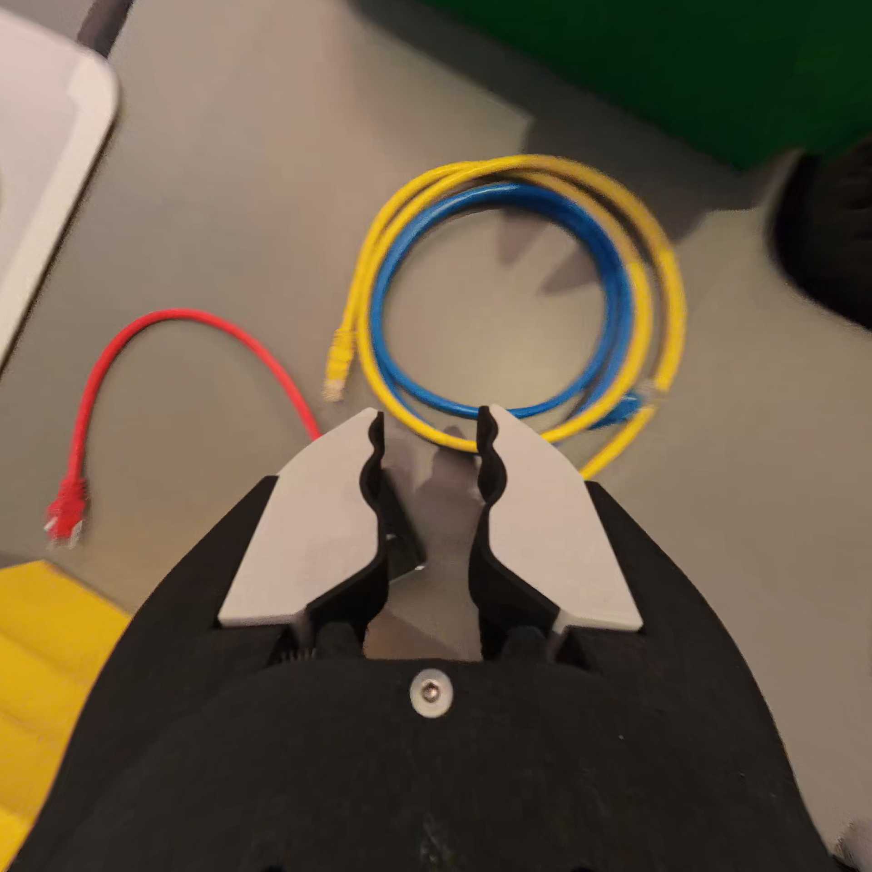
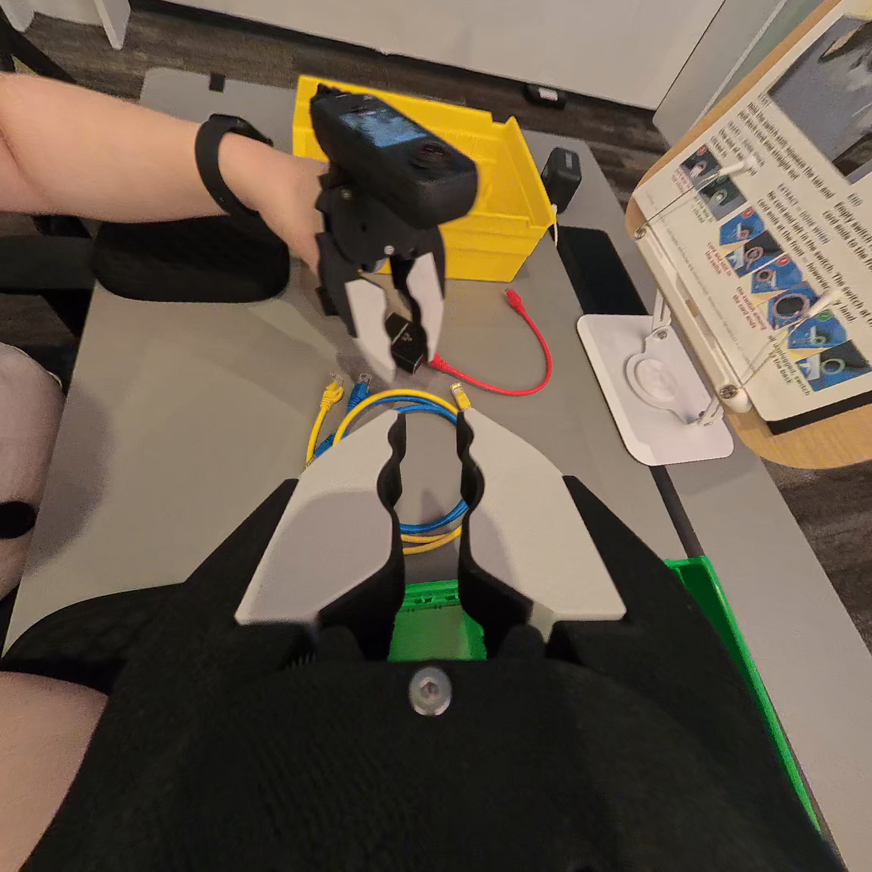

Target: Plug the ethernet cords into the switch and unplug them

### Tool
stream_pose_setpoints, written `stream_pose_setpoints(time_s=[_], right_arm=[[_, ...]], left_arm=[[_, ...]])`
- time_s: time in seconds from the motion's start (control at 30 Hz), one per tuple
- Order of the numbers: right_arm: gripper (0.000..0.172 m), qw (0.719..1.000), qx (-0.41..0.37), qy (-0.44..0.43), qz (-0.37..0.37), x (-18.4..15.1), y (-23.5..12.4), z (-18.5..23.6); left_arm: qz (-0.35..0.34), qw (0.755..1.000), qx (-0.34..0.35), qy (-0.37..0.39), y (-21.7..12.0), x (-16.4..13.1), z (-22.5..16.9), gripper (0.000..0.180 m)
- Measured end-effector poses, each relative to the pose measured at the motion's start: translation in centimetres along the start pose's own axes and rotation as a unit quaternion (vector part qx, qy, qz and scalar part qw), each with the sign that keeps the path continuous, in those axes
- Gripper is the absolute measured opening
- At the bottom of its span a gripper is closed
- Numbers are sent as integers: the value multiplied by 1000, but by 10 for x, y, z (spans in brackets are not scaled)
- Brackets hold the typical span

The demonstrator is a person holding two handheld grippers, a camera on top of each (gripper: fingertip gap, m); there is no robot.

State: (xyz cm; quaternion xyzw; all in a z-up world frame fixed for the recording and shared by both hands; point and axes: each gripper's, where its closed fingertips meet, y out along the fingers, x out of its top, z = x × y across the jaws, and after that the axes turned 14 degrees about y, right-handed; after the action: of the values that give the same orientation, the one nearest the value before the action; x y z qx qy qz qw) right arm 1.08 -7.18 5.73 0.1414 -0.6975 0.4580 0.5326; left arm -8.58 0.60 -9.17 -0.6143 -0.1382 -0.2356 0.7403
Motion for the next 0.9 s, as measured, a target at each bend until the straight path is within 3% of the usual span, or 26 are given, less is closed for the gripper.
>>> stream_pose_setpoints(time_s=[0.03, 0.13, 0.27, 0.57, 0.63, 0.7, 0.9], right_arm=[[21, 1000, 1, -1, -8, 2, -4, 1], [21, 1000, 5, -4, -27, 5, -13, 3], [21, 999, 7, -2, -34, 5, -16, 2], [20, 1000, 13, -9, -11, 1, -8, 8], [20, 1000, 15, -11, -5, 0, -5, 8], [20, 1000, 16, -12, 1, 0, -2, 8], [20, 1000, 22, -15, 11, -1, 3, 11]], left_arm=[[-29, 999, -20, 14, -5, 3, -14, 37], [-82, 992, -77, 65, -20, 0, -55, 36], [-57, 986, -124, 96, -18, -25, -84, 36], [68, 983, -88, 146, 18, -63, -77, 43], [63, 984, -90, 139, 20, -62, -76, 39], [59, 983, -111, 134, 20, -63, -80, 17], [74, 982, -88, 150, 18, -62, -75, 16]])
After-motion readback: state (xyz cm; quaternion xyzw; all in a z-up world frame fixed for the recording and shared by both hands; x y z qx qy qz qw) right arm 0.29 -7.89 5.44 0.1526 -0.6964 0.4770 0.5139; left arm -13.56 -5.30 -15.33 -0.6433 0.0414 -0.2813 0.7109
